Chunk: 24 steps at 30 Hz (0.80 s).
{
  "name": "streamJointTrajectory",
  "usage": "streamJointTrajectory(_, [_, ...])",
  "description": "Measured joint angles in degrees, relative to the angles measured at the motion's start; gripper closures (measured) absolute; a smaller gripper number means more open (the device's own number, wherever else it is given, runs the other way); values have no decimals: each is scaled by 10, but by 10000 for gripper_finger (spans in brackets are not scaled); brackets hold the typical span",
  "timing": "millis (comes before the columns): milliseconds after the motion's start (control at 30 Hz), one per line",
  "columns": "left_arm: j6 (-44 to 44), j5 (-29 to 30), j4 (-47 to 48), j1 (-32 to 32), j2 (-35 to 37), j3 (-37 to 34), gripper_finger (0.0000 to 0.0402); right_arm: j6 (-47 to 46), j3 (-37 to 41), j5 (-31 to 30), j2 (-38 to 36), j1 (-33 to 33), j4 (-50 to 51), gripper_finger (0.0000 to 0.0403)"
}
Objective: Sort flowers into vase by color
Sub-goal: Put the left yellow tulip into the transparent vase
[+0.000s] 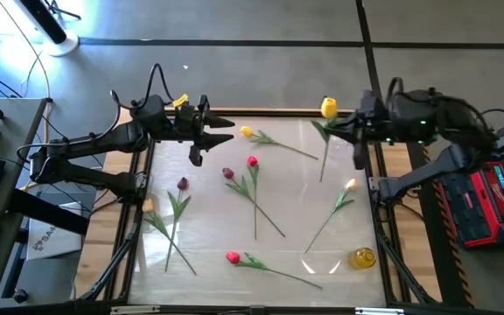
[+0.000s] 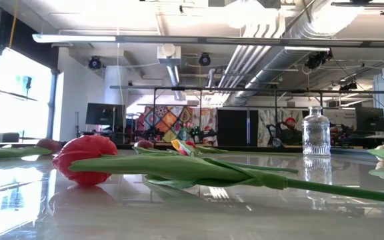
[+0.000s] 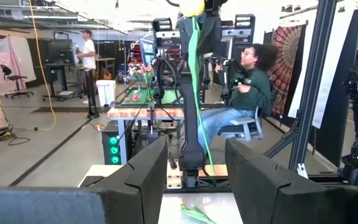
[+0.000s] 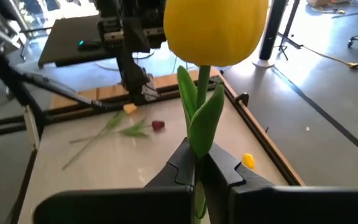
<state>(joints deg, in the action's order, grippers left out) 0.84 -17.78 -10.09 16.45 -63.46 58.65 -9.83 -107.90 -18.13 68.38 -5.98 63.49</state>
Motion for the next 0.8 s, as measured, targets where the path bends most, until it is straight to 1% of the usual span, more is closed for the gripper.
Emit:
streamJointTrajectory(300, [0, 0, 0, 0, 0, 0, 251, -5, 0, -1, -84, -36, 68, 403])
streamJointTrajectory(433, [0, 0, 0, 0, 0, 0, 251, -20, 0, -18, -110, -53, 107, 403])
streamJointTrajectory(500, [0, 0, 0, 0, 0, 0, 251, -22, 6, -28, -124, -61, 111, 403])
streamJointTrajectory(600, [0, 0, 0, 0, 0, 0, 251, -32, 52, -40, -162, -73, 95, 403])
streamJointTrajectory(800, [0, 0, 0, 0, 0, 0, 251, -49, 216, -53, -265, -81, 13, 403])
